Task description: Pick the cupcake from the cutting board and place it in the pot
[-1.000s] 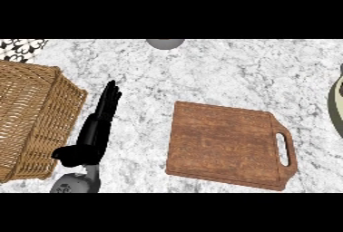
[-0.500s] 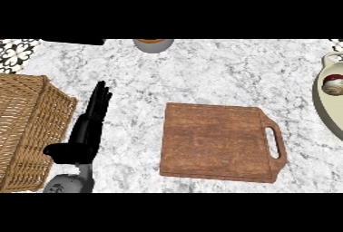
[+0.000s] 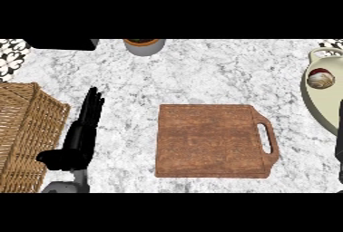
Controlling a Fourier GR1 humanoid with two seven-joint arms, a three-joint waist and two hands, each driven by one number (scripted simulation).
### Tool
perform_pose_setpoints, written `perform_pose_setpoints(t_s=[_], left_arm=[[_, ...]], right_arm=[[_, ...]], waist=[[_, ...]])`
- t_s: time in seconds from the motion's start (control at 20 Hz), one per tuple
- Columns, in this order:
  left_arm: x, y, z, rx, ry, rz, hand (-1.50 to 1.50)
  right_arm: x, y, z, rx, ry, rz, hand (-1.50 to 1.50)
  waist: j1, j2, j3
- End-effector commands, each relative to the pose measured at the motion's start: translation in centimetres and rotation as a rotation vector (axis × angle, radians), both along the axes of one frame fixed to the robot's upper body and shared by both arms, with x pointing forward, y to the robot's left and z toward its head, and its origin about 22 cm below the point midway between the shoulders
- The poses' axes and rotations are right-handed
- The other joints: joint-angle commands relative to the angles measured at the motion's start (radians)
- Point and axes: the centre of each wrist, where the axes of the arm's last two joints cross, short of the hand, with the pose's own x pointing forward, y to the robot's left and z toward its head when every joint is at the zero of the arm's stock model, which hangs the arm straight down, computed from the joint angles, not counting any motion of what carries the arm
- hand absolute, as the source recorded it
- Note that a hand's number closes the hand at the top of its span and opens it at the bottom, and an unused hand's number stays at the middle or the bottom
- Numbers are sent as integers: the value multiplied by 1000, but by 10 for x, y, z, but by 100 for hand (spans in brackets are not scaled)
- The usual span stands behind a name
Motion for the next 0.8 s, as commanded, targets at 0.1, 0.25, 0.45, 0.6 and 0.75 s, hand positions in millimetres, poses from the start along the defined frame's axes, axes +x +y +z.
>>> perform_pose_setpoints(t_s=[0.1, 0.25, 0.45, 0.6, 0.75], left_arm=[[-8, 13, -5, 12, 6, 17, 0], [1, -1, 3, -14, 2, 15, 0], [5, 4, 4, 14, 6, 21, 0], [-8, -1, -1, -6, 9, 32, 0], [-3, 3, 3, -4, 1, 22, 0]], right_arm=[[-22, -8, -35, 182, -153, -352, 150], [-30, -1, -54, 249, -201, -401, -150], [-16, 23, -50, 195, -375, -253, -150], [-33, 4, -39, -14, -508, -205, -150], [-39, 0, -19, -252, -670, -149, -150]], waist=[[-20, -5, 1], [-21, -1, 1], [-21, -5, 0], [-17, -9, 0], [-14, -5, 0]])
